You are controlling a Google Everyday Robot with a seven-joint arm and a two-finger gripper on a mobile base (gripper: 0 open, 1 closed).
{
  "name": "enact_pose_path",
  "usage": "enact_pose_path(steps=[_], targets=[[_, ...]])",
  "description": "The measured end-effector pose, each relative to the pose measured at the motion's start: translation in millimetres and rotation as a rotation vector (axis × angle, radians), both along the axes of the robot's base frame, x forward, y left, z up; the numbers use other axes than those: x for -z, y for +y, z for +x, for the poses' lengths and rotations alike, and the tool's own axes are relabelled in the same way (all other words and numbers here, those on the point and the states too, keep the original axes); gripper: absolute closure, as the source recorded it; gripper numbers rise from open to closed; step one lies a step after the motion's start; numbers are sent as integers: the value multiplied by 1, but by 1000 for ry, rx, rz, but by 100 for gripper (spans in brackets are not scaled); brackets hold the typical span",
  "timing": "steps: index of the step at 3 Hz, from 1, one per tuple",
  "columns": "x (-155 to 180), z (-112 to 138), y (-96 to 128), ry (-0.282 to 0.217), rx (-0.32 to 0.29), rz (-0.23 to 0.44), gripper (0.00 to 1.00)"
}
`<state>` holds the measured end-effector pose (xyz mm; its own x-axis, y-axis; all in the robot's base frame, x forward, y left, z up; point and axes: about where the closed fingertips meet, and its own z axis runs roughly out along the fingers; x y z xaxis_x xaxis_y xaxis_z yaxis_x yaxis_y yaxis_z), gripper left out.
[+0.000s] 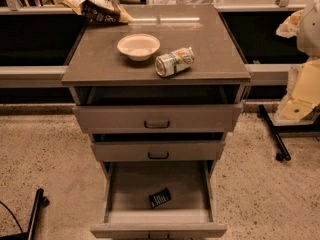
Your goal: Pick rxbar blueberry from bottom drawer and place on counter
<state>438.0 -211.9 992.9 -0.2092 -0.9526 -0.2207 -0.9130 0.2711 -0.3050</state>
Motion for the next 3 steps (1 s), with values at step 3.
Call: enact_pose_path(steps=[3], targets=[[103, -37, 47, 21, -134, 252, 0]])
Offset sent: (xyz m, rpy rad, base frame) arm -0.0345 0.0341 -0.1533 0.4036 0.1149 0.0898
